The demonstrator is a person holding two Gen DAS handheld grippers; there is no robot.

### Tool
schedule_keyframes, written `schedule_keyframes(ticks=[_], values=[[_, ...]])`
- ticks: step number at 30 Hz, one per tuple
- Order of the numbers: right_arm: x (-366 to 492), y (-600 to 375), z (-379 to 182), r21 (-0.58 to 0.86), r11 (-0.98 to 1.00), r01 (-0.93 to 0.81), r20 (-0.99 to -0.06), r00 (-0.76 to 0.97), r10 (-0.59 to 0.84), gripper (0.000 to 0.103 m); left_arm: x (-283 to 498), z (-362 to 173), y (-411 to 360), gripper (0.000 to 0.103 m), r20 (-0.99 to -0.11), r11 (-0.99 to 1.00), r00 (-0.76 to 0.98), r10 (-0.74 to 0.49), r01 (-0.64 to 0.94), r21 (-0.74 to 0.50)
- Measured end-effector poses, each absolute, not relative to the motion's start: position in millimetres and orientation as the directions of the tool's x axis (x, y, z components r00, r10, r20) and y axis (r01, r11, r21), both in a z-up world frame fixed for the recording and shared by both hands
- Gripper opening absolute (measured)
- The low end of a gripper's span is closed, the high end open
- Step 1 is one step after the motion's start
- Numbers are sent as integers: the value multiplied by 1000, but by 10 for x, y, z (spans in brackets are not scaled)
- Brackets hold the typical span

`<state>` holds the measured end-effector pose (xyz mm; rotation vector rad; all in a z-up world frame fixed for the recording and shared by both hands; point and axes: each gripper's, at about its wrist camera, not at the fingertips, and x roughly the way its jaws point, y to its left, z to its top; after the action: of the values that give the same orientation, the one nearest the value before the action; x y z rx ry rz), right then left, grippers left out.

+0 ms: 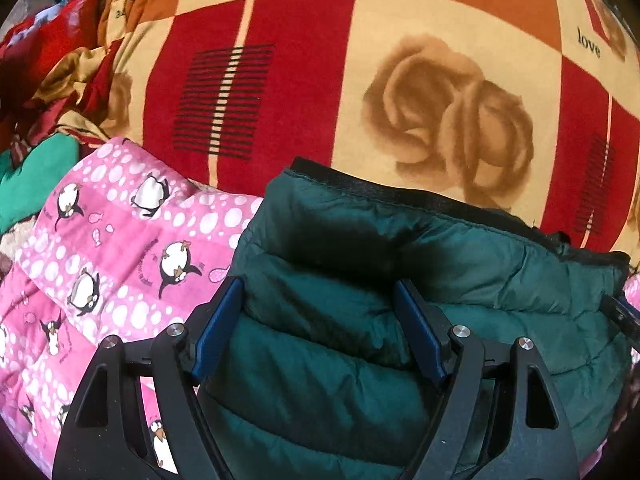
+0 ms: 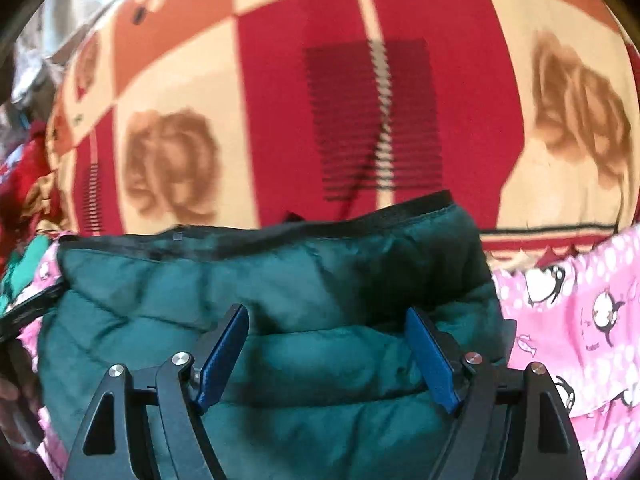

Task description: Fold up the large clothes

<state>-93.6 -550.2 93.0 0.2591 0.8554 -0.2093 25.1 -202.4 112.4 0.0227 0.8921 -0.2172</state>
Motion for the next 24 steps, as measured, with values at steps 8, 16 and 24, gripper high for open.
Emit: schedule_keyframes(ticks=[8, 16, 24], values=[[-798, -5693, 553, 186, 923, 337, -801, 596, -56, 80, 337, 1032, -2074, 80, -788, 977, 591, -173, 205, -61], [-1066, -5450, 982, 246, 919, 307, -743, 668, -25, 80, 342, 1019, -2072, 80, -788, 977, 590, -174, 205, -62], [-1456, -5227, 813, 210, 940, 267, -784, 621, -2, 83, 324, 1002, -2071, 81, -776, 977, 604, -181, 200, -72]])
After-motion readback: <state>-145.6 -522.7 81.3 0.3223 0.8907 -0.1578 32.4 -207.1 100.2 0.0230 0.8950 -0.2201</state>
